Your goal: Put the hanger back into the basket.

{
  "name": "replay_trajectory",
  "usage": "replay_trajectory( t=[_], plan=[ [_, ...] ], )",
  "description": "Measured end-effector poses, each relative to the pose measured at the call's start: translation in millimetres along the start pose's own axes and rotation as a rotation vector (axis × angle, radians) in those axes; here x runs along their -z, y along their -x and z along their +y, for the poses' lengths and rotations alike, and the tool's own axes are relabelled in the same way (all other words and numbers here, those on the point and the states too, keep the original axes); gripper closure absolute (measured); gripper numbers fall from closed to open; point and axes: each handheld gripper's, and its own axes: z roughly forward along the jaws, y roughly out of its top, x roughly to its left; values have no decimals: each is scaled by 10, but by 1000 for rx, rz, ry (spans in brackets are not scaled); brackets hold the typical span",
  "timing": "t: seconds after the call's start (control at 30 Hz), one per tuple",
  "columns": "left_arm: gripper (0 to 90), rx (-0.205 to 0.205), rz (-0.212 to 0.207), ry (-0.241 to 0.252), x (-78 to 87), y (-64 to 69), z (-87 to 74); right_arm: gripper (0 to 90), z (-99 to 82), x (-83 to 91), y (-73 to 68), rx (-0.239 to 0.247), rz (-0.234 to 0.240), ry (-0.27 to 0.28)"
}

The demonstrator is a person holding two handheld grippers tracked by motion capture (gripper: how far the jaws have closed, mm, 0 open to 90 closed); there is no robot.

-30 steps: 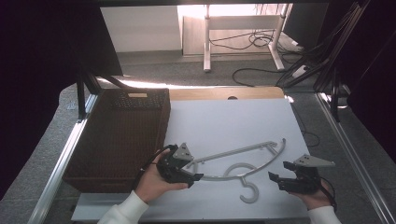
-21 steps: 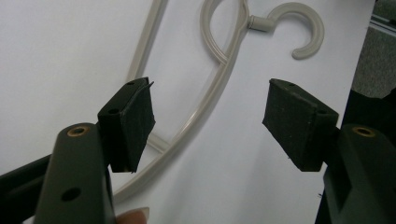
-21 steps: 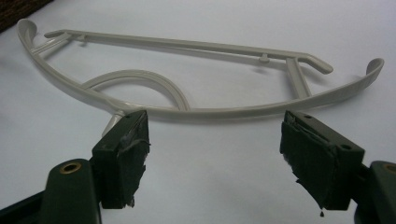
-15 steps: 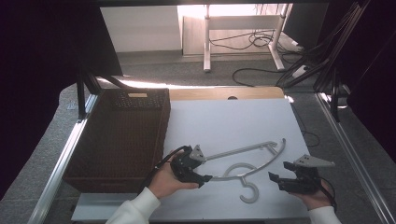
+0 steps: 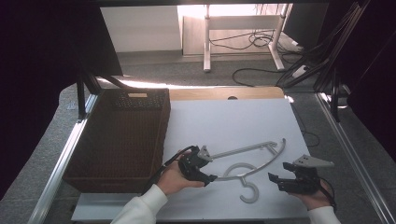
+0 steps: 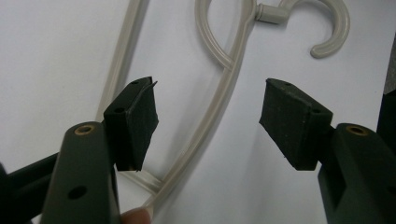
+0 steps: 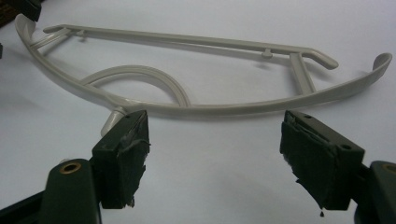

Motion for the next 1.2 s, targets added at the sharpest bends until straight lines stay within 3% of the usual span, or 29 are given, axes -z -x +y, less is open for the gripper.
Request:
replay_trajectory(
  t=[0.2, 0.6, 0.9, 1.2],
  plan=[
    [363, -23, -21, -15, -101, 12, 35, 244, 6, 2, -6, 2, -2, 1],
    [406, -33, -35, -57, -294, -21, 79, 244, 7, -3, -1, 1, -1, -2],
    [479, -97, -25, -104, -458, 41, 121, 244, 6, -1, 2, -3, -3, -5],
    [598, -140, -16, -127, -512, 84, 164, 245, 2, -4, 10, -3, -7, -10]
  ],
)
